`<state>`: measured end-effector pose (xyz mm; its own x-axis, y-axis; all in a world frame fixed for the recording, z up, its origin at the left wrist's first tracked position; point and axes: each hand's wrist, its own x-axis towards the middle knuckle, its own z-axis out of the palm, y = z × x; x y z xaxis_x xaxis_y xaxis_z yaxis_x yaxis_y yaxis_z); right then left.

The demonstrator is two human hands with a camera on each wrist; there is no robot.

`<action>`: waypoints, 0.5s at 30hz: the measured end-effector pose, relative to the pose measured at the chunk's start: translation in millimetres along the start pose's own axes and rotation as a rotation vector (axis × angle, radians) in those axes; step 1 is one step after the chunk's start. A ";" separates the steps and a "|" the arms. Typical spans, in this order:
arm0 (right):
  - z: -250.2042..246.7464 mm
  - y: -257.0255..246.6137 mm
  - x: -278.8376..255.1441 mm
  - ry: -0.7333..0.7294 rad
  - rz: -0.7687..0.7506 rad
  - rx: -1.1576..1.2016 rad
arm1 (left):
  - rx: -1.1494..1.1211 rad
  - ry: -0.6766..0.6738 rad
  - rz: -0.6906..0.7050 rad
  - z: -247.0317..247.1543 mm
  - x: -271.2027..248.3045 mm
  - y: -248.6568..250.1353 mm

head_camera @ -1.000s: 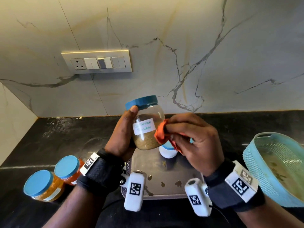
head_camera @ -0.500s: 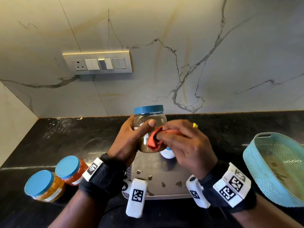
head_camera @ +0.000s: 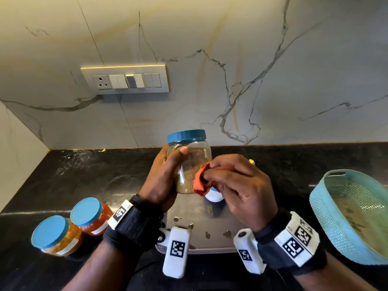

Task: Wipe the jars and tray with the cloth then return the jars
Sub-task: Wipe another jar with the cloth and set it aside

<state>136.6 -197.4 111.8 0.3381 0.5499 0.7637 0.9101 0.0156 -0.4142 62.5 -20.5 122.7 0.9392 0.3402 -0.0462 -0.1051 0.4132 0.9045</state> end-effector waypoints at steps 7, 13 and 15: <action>1.7 17.2 29.3 0.130 0.212 0.148 | -0.033 0.021 0.044 5.1 -0.7 0.6; 3.5 -2.1 -4.2 0.000 0.086 0.115 | -0.144 0.037 0.047 2.4 -3.1 13.2; 0.4 0.9 -0.3 0.007 0.063 0.097 | -0.140 0.003 0.028 3.2 -4.1 11.3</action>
<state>137.2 -197.3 111.0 0.3957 0.5467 0.7379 0.8597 0.0621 -0.5070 58.5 -19.9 134.4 0.9342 0.3559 -0.0231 -0.1762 0.5169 0.8377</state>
